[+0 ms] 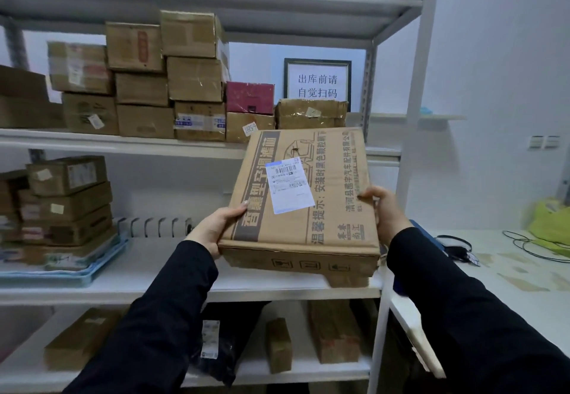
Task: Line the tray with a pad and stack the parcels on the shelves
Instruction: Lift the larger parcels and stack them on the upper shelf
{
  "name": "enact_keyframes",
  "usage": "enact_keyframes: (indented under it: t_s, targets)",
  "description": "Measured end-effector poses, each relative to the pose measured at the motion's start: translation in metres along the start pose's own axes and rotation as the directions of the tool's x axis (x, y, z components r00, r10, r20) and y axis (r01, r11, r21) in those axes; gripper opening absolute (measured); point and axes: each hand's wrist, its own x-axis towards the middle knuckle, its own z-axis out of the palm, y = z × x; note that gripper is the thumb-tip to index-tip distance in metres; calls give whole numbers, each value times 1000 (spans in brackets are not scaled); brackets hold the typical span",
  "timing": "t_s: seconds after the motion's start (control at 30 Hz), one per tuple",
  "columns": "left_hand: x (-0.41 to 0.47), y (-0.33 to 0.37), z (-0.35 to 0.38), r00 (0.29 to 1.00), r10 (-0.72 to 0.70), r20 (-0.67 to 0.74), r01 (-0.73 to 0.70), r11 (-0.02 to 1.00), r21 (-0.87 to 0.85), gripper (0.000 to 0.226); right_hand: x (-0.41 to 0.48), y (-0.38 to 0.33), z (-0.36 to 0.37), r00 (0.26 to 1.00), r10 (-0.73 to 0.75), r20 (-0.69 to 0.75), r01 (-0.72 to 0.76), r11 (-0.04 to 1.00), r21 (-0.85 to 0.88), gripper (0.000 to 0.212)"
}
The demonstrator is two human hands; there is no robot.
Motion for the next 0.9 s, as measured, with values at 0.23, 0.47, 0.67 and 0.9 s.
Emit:
enact_keyframes:
  t_s: [0.23,0.47,0.67,0.9]
  targets:
    - [-2,32,9,960,278,35,-275,959,-71,19,0,-18,12,977,-212,-37,213,977,20,58]
    - [15,90,33,918,395,-45,-397,915,-68,80,13,-34,13,991,-133,-3,133,989,-60,46]
    - [25,118,59,908,413,74,-417,907,57,26,32,-55,17,983,-143,-116,156,981,115,17]
    - [50,126,68,891,441,110,-450,889,81,29,65,-84,25,979,-127,-161,151,978,147,23]
